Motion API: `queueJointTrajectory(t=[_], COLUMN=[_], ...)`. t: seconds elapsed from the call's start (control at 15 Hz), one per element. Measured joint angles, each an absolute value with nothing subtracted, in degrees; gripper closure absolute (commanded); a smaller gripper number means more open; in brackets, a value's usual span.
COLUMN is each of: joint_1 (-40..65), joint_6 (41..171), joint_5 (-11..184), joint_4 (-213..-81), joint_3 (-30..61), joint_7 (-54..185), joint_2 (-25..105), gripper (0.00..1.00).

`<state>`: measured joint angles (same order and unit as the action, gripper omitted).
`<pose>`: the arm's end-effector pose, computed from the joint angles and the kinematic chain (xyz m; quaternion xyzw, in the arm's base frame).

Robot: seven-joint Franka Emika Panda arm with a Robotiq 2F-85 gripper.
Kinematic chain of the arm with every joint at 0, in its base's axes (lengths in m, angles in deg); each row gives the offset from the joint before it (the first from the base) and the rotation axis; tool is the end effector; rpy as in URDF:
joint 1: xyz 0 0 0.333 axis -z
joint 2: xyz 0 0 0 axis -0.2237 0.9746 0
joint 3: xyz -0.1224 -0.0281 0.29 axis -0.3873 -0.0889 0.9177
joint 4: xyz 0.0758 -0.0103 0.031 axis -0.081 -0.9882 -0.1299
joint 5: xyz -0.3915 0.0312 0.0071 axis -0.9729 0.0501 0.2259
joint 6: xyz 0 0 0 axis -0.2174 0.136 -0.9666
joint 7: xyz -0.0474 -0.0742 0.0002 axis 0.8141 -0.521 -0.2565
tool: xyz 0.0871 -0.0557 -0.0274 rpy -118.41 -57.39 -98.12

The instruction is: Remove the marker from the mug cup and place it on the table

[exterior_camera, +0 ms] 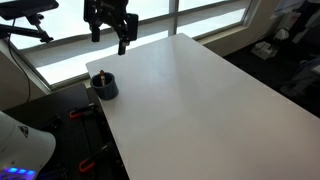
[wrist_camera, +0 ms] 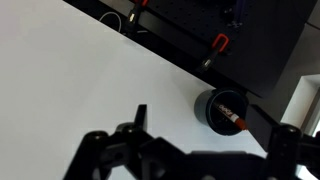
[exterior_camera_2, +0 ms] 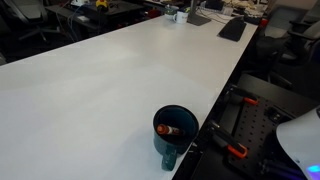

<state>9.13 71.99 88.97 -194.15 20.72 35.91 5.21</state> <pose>0.3937 0.0367 0.3984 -0.9503 -0.2549 0.1774 0.0212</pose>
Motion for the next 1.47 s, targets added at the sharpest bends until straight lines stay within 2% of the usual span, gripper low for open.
queueJointTrajectory(t=[0.27,0.8,1.0,1.47], joint_1=[8.78,3.99,2.23,1.99], joint_6=[74.54,97.71,98.86,98.89], joint_5=[89.03,94.13,97.29,97.47], joint_4=[-195.15,-212.91,-215.56,-214.27], joint_3=[20.65,18.67,17.6,17.58], joint_7=[34.29,12.72,4.25,3.24], joint_2=[4.92,5.1,6.76,9.09], gripper=[0.0,0.0,0.0,0.0])
